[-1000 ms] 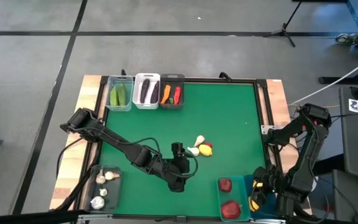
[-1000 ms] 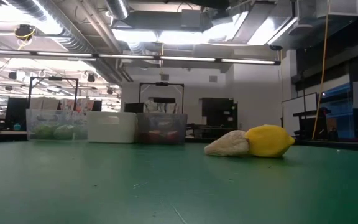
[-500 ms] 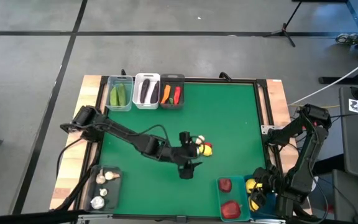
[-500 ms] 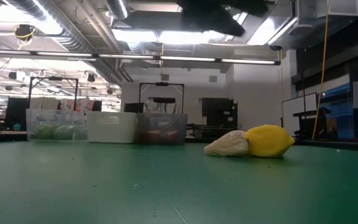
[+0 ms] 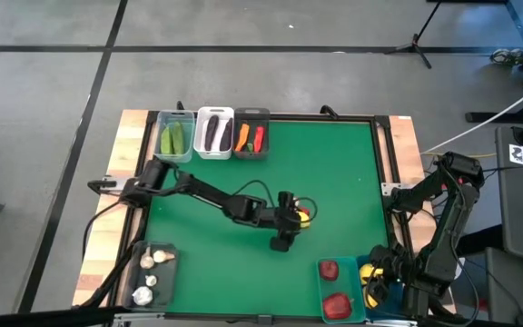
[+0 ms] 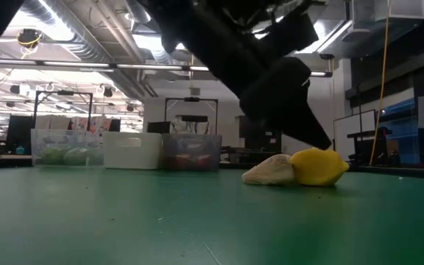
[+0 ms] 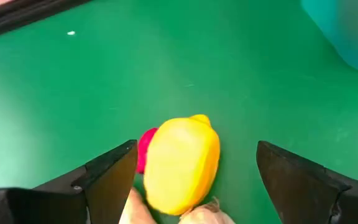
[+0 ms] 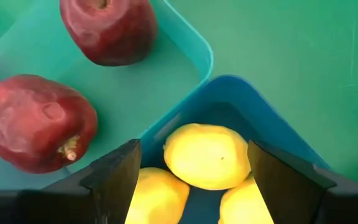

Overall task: Sort produce into baskets
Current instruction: Put the yellow lemon into the blue bin

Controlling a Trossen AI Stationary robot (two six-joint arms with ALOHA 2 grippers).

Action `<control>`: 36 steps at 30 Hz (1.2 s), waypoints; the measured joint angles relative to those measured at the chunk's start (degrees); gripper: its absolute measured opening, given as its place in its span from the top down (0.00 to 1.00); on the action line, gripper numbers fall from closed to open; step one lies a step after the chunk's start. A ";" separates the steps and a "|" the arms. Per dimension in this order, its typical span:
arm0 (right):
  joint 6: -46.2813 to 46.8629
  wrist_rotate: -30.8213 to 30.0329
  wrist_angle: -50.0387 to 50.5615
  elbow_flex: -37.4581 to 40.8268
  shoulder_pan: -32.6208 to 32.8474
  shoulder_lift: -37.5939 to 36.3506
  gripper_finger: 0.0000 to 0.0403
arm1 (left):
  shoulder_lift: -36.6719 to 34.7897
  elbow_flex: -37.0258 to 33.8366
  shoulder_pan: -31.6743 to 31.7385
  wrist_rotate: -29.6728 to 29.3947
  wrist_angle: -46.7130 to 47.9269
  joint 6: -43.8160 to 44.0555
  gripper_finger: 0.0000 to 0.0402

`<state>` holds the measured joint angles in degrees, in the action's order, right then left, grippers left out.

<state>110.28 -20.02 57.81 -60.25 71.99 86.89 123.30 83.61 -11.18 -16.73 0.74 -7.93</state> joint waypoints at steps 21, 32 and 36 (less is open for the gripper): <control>-1.95 -1.47 -0.68 0.00 0.00 0.00 0.26 | 4.80 0.00 5.91 17.34 0.45 -1.82 0.19; -2.28 -3.51 -0.77 0.00 0.00 0.00 0.26 | 4.99 0.02 5.23 16.04 -0.21 0.57 0.31; -2.27 -3.51 -0.76 0.00 0.00 0.00 0.26 | 4.99 0.02 5.20 16.05 -0.24 1.28 0.38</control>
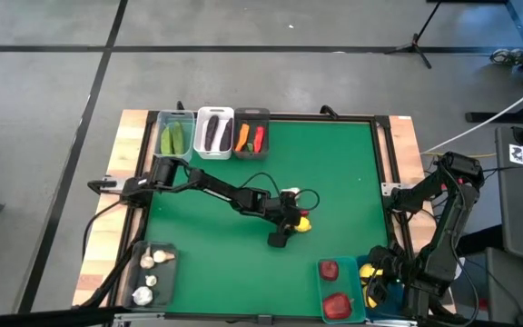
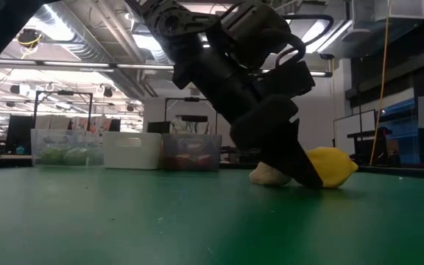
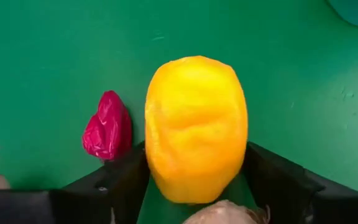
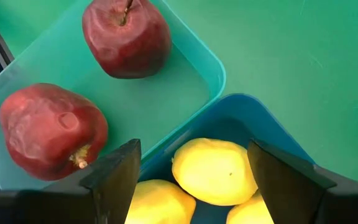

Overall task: Sort produce into baskets
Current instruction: Put the yellow lemon into the blue bin

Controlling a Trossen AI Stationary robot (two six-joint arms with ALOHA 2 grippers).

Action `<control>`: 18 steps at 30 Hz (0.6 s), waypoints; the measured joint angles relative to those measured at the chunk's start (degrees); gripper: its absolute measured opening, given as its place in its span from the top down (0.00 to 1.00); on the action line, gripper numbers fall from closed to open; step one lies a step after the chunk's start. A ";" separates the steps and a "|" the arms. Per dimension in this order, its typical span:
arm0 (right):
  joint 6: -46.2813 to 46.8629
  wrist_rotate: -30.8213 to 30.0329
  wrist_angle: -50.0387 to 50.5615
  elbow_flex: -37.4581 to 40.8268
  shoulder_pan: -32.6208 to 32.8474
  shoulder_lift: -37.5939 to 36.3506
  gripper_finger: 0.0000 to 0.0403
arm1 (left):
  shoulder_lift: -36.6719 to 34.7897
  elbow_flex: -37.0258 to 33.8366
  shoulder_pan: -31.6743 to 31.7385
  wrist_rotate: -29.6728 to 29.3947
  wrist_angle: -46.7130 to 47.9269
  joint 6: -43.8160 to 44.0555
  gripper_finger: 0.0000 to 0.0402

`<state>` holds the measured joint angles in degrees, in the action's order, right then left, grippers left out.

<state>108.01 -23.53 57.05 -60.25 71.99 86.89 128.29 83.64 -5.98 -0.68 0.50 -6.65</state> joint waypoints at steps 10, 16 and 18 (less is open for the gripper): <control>-0.03 -2.53 -0.08 0.00 0.00 0.00 0.26 | -0.24 0.00 0.03 -0.25 -1.64 3.32 0.51; -1.85 -10.39 0.02 0.00 -0.01 0.00 0.26 | -3.51 0.00 0.03 -0.25 -3.11 5.66 0.50; -2.37 -13.07 0.14 0.00 0.00 0.00 0.26 | -5.17 0.00 0.03 -0.24 -3.21 6.18 0.50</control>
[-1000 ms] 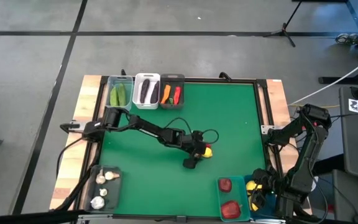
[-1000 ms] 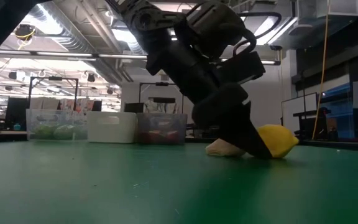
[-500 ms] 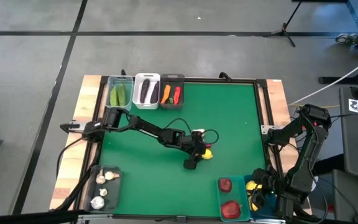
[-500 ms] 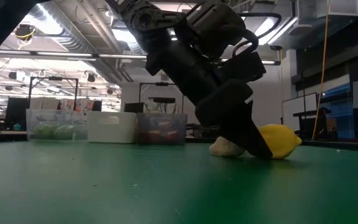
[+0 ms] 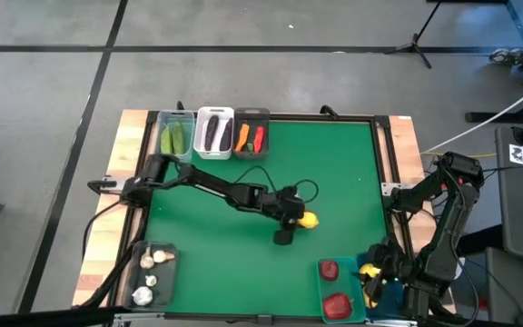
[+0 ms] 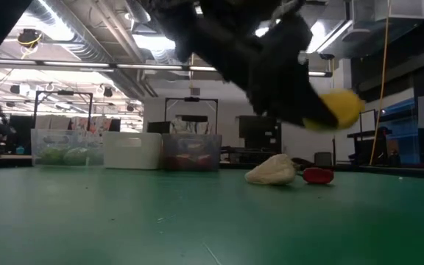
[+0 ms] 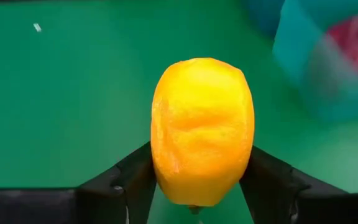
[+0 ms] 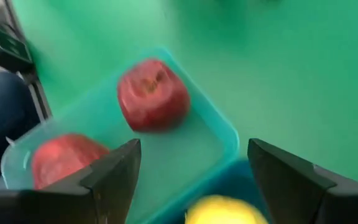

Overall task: Sort produce into baskets
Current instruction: Put the yellow lemon into the blue bin

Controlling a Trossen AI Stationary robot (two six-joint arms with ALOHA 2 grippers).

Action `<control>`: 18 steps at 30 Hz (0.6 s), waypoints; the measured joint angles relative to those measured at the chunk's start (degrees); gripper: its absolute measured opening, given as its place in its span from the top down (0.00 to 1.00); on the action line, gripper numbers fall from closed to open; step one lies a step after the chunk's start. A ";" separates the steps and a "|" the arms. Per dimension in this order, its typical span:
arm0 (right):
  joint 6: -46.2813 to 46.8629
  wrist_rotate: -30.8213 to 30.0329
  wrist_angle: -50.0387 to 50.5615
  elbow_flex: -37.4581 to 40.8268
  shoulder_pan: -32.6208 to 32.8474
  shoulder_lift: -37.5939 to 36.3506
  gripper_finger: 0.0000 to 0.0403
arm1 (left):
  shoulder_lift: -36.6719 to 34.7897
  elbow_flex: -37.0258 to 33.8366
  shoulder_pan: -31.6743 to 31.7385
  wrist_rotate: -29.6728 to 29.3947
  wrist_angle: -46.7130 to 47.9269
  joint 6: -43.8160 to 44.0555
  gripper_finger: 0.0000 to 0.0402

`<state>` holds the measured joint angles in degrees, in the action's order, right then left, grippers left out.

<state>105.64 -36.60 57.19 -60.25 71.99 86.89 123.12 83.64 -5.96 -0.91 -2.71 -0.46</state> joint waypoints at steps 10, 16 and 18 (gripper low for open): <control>-10.54 -37.78 0.92 0.00 0.00 0.00 0.26 | -8.91 0.02 -1.74 0.01 -1.32 2.04 0.49; -19.61 -50.56 0.78 -0.02 -3.33 0.00 0.26 | -13.42 0.07 -5.36 0.27 -9.63 -0.47 0.49; -21.37 -50.80 0.72 -0.02 -5.41 0.01 0.26 | -13.58 0.07 -6.78 0.33 -12.70 -2.02 0.49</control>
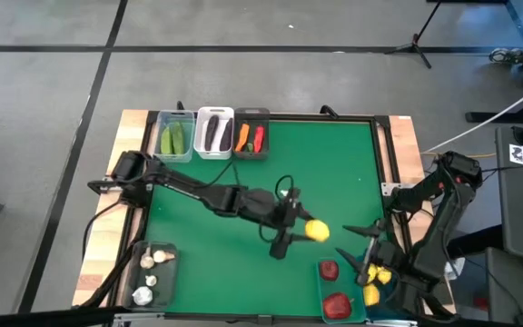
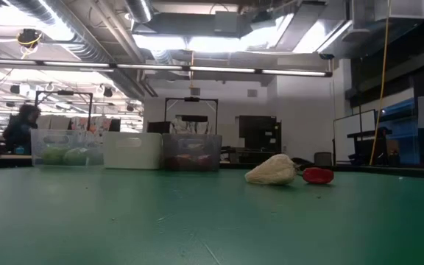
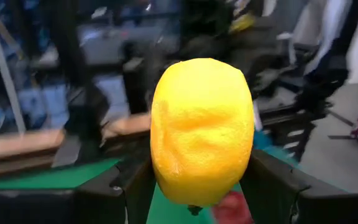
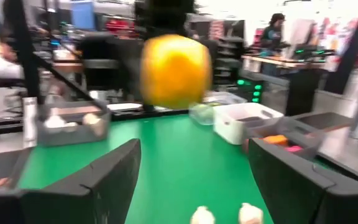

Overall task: Sort produce into baskets
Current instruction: Put the yellow lemon into the blue bin

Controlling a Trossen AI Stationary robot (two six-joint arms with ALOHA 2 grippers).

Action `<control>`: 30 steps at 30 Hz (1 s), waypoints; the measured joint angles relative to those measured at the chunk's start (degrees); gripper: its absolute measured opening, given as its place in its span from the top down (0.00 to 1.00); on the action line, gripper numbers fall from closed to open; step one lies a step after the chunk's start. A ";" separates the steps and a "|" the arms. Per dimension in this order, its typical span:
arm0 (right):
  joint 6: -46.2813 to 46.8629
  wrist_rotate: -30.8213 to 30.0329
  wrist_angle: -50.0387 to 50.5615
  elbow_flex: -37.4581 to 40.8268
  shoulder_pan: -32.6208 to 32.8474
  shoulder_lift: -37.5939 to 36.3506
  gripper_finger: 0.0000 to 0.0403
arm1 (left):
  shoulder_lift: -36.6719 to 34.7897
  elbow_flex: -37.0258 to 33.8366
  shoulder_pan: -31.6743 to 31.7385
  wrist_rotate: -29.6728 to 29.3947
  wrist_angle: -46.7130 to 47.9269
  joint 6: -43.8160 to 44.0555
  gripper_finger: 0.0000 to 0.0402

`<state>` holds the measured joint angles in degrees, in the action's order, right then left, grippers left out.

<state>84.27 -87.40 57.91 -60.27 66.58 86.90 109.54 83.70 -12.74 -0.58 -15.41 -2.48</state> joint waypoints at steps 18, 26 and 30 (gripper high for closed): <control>-22.76 -0.87 -8.67 -4.36 -3.07 -0.01 0.26 | 0.17 -0.05 -0.86 6.80 -10.46 -3.29 0.49; -24.57 -0.87 -6.67 -5.20 -2.11 -0.01 0.26 | -0.57 -13.76 3.66 7.89 -29.43 2.94 0.49; -24.68 -0.87 -4.26 -5.41 -5.87 -0.01 0.26 | -2.16 -21.90 5.91 7.83 -43.71 8.80 0.49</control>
<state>59.59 -88.27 53.65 -65.68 60.71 86.89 107.38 61.80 -6.83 7.25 -59.12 6.32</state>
